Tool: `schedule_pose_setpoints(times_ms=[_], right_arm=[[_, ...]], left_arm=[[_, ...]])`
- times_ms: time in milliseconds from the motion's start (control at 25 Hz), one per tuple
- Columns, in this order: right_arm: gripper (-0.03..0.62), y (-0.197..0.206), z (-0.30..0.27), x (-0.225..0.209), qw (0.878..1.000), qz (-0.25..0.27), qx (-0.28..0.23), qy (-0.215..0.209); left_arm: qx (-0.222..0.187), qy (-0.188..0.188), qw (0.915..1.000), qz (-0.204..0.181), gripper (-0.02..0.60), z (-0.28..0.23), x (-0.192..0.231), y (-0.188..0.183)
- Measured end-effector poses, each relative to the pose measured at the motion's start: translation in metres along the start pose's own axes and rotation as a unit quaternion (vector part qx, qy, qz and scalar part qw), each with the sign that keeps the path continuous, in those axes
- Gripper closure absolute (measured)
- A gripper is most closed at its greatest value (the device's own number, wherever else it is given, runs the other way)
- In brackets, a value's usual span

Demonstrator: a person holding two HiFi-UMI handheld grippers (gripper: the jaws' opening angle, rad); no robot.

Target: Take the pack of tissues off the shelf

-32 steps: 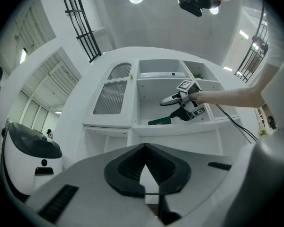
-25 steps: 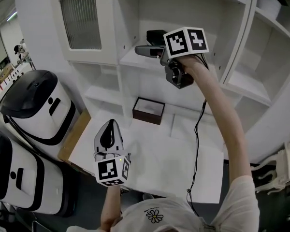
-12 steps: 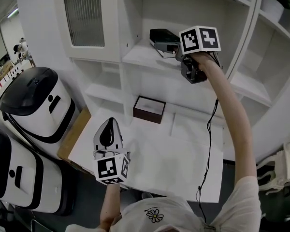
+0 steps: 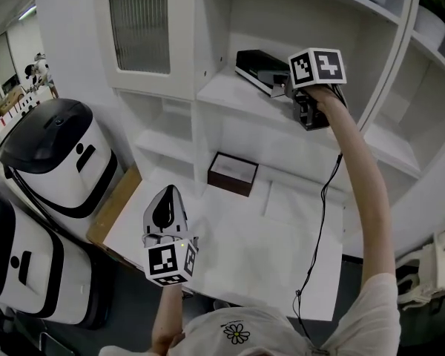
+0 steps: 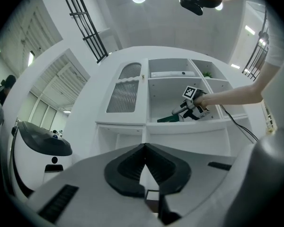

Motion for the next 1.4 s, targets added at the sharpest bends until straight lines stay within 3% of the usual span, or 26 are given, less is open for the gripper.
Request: schedule_pose_setpoints(times_ms=[400, 880, 1040, 1400], right_arm=[[0.034, 0.005, -0.019, -0.017, 0.999, -0.022, 0.017, -0.031], [0.037, 0.009, -0.052, -0.018, 0.995, -0.049, 0.042, -0.071], [0.108, 0.008, -0.052, -0.020, 0.996, -0.043, 0.045, -0.066], [0.141, 0.008, -0.046, -0.024, 0.997, -0.056, 0.024, -0.055]], left_arm=[[0.002, 0.009, 1.0000, 0.000, 0.581, -0.016, -0.007, 0.004], [0.016, -0.011, 0.9998, 0.007, 0.581, -0.017, 0.003, 0.013], [0.019, -0.013, 0.9997, 0.010, 0.581, -0.018, 0.004, 0.015], [0.016, -0.008, 0.9998, 0.005, 0.581, -0.015, -0.001, 0.010]])
Point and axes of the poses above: the fingertips, and each gripper's own axes: z backward along the fingers, x to its left, y out of its underside, the point moved 8 cm from there along z, backward along the fingers, and after that the axes turned 1 degree about x, right-handed, at the moved point
